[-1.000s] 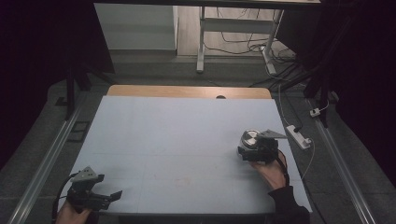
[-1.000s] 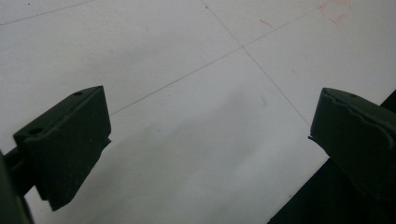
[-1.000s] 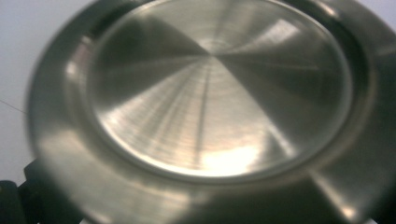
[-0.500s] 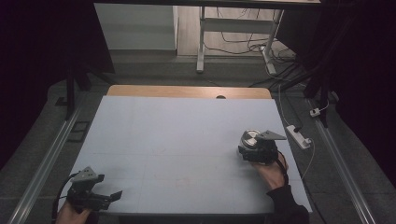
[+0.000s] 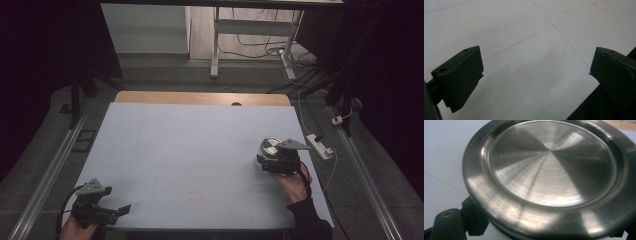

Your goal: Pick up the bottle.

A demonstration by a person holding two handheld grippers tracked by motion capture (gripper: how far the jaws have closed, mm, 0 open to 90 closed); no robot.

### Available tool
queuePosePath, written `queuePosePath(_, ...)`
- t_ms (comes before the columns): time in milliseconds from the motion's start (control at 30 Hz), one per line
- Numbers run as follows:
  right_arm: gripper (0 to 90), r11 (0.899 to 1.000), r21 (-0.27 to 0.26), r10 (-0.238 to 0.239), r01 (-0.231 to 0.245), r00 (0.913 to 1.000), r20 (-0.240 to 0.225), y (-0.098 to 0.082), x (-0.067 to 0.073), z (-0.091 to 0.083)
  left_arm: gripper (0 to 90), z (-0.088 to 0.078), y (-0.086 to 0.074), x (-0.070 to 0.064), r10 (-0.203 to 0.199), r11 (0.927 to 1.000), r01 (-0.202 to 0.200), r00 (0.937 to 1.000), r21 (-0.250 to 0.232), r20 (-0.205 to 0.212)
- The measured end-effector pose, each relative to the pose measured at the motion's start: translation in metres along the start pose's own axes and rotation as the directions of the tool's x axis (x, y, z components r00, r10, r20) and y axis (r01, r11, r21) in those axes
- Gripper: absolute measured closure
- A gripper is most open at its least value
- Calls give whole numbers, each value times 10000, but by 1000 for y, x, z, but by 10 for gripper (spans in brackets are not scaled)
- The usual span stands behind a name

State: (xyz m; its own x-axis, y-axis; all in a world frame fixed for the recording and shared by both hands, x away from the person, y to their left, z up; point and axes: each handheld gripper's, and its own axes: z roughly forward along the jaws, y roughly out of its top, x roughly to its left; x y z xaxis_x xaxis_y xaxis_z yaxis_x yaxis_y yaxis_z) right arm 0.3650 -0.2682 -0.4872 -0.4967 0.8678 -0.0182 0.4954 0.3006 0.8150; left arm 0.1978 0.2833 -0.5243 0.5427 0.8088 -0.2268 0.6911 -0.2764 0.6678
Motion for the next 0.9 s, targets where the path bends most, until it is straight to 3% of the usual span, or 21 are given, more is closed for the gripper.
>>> queuePosePath(567, 147, 9971, -362, -695, 667, 9942, -817, 15, 28, -11, 0, 0, 0, 0, -1, 10000, 1, 10000, 6, 2)
queuePosePath(900, 148, 9924, -565, -1170, 1093, 9805, -1577, 23, 54, -11, 0, 0, 0, 0, 12, 10000, -12, 10000, 0, 11)
